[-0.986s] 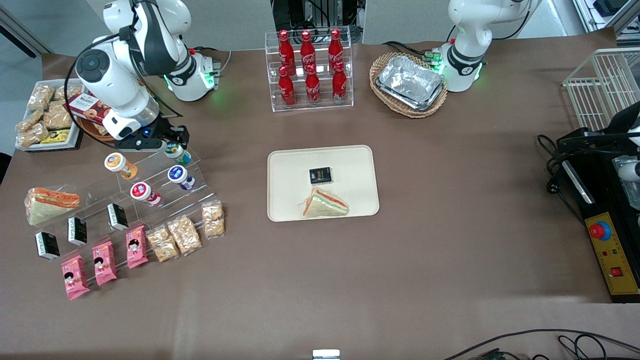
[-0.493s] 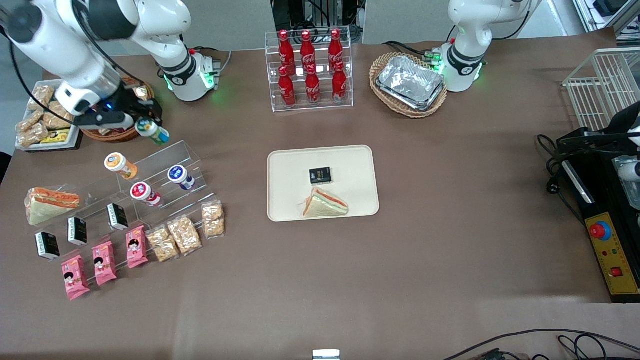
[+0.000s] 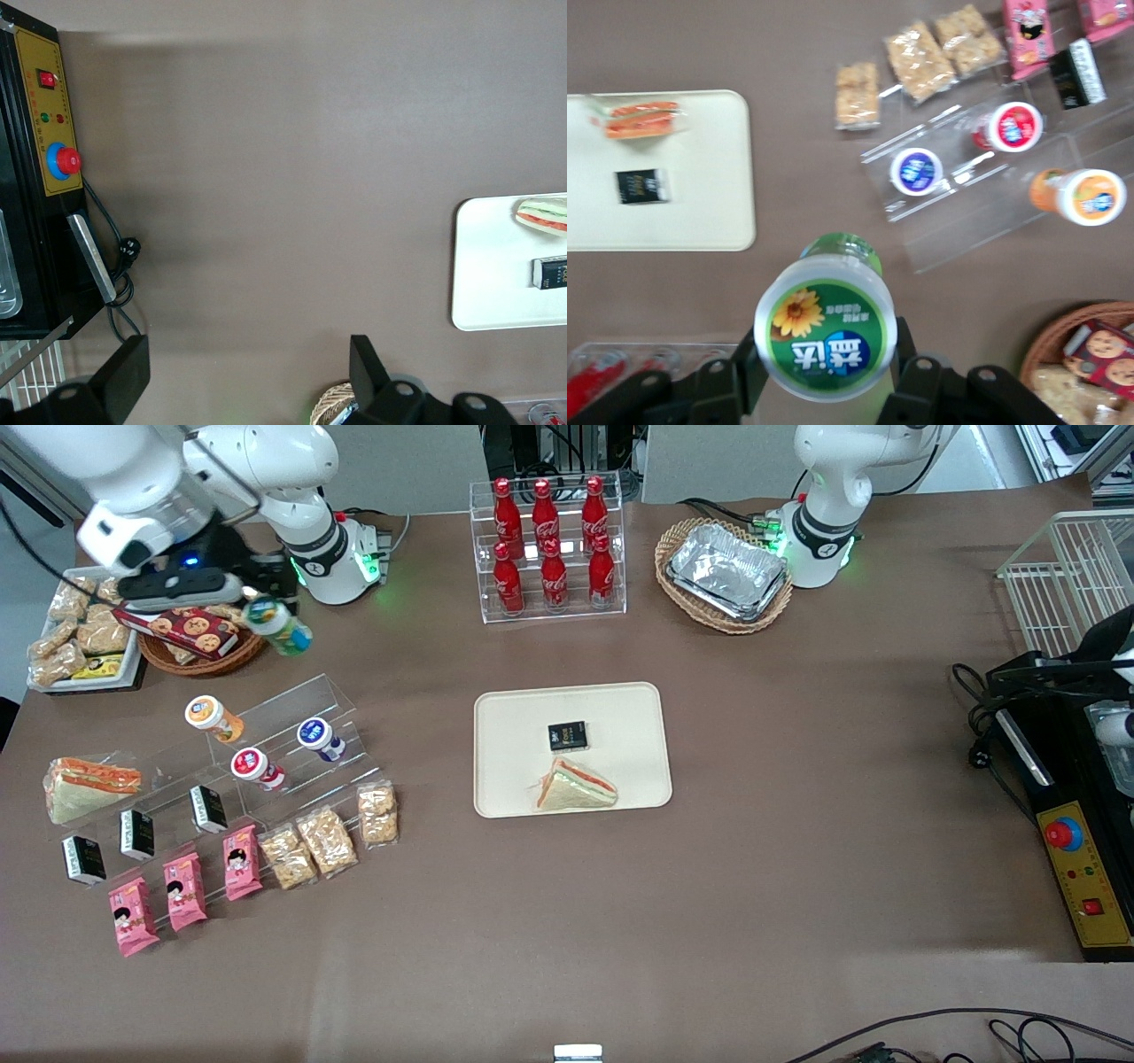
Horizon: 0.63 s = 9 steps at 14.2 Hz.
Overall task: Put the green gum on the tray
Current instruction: 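Lift the green-lidded bottle off the rack with the right gripper, then carry the bottle over the cream tray beside the black card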
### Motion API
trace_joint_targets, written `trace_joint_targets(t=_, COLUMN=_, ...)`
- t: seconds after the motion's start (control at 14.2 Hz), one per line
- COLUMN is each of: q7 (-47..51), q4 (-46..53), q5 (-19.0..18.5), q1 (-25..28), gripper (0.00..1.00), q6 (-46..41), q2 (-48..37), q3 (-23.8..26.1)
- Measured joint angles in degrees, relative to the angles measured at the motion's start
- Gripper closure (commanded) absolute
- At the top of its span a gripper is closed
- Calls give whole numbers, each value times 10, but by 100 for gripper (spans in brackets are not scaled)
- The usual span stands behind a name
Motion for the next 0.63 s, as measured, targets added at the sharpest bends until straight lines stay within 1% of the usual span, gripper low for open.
trace_joint_targets(t=0.14, q7=64, q4=33, q5=16, q1=1, gripper=87, q6=-4, q2=22, q3=48)
trace_joint_targets(t=0.35, q7=183, q4=69, q5=26, q1=3, gripper=88, q6=-3, q2=62, q3=129)
trace_joint_targets(t=0.49, q7=263, q4=81, q5=27, q1=3, gripper=88, q6=27, q2=95, q3=187)
trace_joint_targets(t=0.63, q7=318, q4=78, q5=27, q1=3, gripper=89, q6=77, q2=133, q3=232)
